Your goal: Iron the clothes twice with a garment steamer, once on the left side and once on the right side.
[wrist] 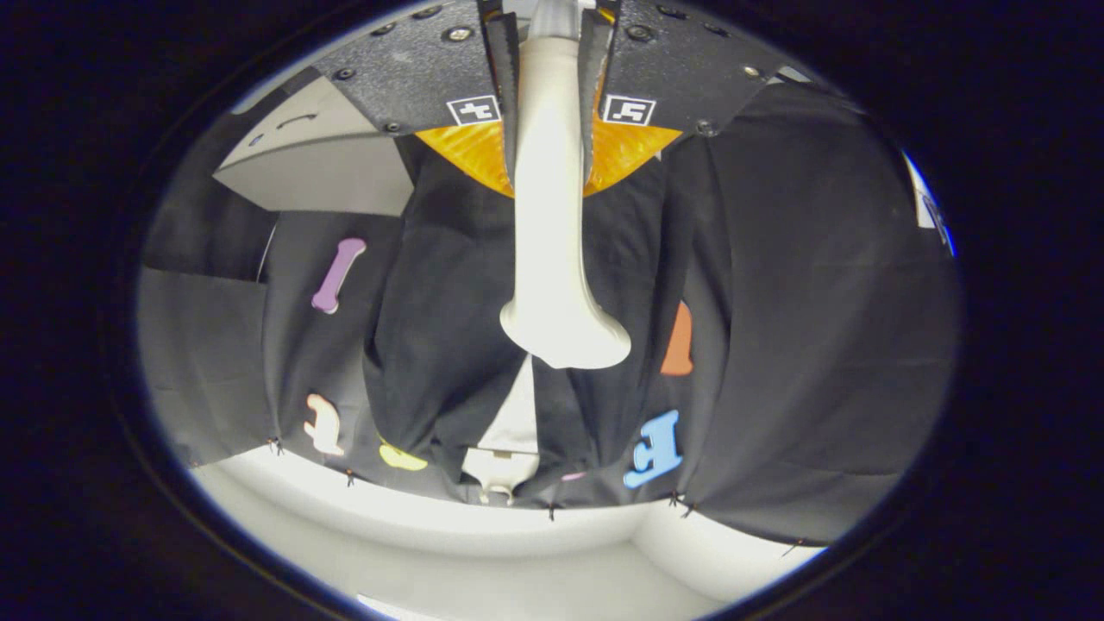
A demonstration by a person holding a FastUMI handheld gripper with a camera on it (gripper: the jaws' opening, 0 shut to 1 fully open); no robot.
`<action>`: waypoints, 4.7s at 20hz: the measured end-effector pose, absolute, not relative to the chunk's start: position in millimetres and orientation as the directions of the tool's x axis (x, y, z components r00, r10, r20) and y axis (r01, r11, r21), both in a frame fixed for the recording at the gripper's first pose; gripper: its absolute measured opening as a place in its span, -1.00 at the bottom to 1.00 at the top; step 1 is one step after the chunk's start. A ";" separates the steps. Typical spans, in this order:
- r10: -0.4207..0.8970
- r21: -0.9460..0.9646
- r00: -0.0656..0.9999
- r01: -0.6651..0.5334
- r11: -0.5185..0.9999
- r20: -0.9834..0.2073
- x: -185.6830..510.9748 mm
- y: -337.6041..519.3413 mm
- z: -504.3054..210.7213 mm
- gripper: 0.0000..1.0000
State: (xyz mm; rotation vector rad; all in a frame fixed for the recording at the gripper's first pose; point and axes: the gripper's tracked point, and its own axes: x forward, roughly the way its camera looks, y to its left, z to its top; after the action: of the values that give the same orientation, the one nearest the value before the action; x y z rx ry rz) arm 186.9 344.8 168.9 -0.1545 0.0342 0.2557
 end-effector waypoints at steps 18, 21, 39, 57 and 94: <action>0.327 -0.179 0.891 -0.283 0.942 0.314 272.3 441.9 347.7 -0.40; 0.330 -0.197 0.883 -0.277 0.940 0.334 285.6 455.3 352.8 -0.40; 0.242 -0.245 0.919 -0.168 0.955 0.312 320.1 445.4 335.8 -0.40; 0.219 -0.289 0.966 -0.173 0.942 0.135 300.9 424.4 232.7 -0.40; 0.199 -0.285 0.957 -0.256 0.924 -0.213 234.2 370.2 24.6 -0.40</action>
State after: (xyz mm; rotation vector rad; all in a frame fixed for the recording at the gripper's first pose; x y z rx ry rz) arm 234.2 370.2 24.6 -0.3156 0.1819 0.2348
